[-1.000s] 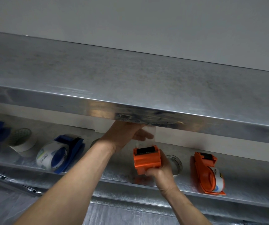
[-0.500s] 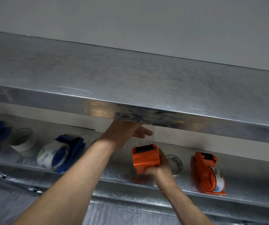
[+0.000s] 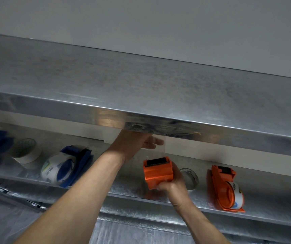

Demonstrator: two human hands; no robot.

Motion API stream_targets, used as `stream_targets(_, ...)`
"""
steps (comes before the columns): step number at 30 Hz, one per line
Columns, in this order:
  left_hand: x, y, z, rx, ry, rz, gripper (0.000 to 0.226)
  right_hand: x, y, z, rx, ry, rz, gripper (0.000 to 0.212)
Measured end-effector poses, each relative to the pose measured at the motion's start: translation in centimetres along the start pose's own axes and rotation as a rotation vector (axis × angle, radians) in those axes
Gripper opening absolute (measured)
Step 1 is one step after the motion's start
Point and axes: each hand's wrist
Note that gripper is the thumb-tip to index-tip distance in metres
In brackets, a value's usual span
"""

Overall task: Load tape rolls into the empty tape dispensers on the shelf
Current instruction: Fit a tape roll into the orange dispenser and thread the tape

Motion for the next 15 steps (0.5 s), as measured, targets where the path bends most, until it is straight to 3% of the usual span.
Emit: stream_targets(15, -0.07, -0.16, -0.37, 0.001, 0.038, 0.053, 0.035, -0.04, -0.14, 0.03, -0.003, 0.017, 0.005, 0.060)
Point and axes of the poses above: each hand's wrist, its own y-axis towards the middle knuckle, its own x-axis out of the back of the hand, z = x × y, and after that the axes turned 10 degrees about -x, right-handed
